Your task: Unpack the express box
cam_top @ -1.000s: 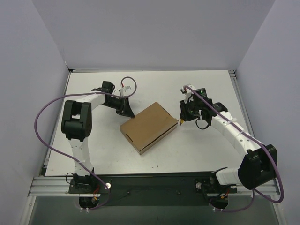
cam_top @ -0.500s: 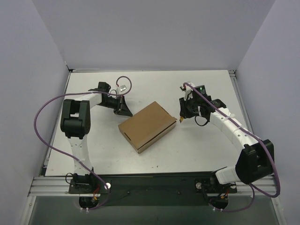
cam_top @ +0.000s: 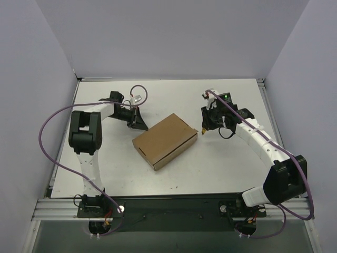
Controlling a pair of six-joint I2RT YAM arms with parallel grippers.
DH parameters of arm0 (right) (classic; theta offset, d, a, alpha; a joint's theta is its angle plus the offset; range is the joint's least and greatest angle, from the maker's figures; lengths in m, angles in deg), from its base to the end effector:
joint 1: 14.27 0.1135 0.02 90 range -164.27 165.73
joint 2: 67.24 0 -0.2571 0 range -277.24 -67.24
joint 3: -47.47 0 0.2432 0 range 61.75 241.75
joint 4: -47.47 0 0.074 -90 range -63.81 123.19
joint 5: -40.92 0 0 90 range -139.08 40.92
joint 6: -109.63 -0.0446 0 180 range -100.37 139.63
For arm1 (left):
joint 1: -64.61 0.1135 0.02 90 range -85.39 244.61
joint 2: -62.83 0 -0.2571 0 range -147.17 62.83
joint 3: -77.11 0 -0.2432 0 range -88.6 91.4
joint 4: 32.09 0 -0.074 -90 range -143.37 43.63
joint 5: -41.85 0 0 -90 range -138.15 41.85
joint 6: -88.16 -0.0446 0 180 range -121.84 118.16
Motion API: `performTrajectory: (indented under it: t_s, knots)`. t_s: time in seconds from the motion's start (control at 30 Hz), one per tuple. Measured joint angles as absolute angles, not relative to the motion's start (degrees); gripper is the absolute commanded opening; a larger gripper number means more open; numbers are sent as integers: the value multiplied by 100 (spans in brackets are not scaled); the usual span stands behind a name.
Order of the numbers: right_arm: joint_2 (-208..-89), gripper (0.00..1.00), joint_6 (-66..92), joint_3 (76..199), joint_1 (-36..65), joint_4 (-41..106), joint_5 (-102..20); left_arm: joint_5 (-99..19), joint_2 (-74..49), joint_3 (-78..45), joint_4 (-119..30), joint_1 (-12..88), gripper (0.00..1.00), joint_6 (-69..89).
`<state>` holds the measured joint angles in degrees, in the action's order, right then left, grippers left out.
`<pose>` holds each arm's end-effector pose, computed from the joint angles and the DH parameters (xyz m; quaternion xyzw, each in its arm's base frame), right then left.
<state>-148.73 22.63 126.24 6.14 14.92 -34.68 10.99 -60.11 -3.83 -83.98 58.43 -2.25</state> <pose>0.2966 0.1222 0.2886 -0.2352 0.8511 0.1790 0.4339 0.3995 -0.0818 0.1369 0.1106 0.8581 -0.4945 0.0829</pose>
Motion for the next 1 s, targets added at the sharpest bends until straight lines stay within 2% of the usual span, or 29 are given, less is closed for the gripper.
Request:
performTrajectory:
  t_s: [0.3,0.47,0.57,1.0]
  knots:
    - [-14877,0,2281,12670,601,1438,-3464,856,-6188,-64,-8531,5981,0,-408]
    - [-15015,0,2287,12768,636,1414,-3440,128,-6406,-42,-8479,6010,0,-712]
    - [-15177,0,2285,12915,688,1416,-3414,190,-6553,-55,-8559,6023,3,-730]
    - [-16661,0,2327,14051,1484,1864,-3291,303,-6360,-416,-8483,5850,10,-798]
